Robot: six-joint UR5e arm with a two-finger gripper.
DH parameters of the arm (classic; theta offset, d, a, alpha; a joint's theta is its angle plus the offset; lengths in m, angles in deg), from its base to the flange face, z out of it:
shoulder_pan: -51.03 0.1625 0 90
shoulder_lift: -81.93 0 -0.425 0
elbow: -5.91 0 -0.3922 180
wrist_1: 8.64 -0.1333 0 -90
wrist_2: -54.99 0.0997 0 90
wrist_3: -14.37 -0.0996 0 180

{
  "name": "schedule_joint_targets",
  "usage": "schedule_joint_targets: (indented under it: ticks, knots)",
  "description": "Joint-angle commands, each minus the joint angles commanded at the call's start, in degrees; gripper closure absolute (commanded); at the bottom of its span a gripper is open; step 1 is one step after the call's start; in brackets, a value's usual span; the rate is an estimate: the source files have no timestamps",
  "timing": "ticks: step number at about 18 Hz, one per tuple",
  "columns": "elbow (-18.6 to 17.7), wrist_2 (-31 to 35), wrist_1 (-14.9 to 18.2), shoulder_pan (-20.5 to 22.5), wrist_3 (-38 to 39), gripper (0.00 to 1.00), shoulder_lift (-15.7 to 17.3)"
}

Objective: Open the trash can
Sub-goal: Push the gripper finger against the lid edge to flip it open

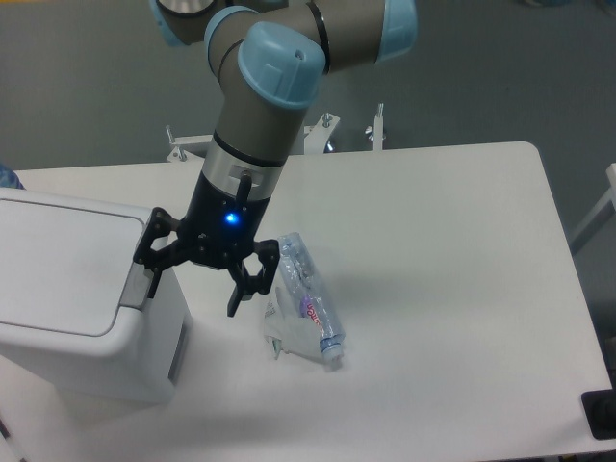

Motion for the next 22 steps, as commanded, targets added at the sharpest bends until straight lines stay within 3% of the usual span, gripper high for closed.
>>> schedule_joint_targets:
  ticks: [22]
  knots:
    - [-0.6,0.0,0.1,-0.2,1.5,0.00,0.1]
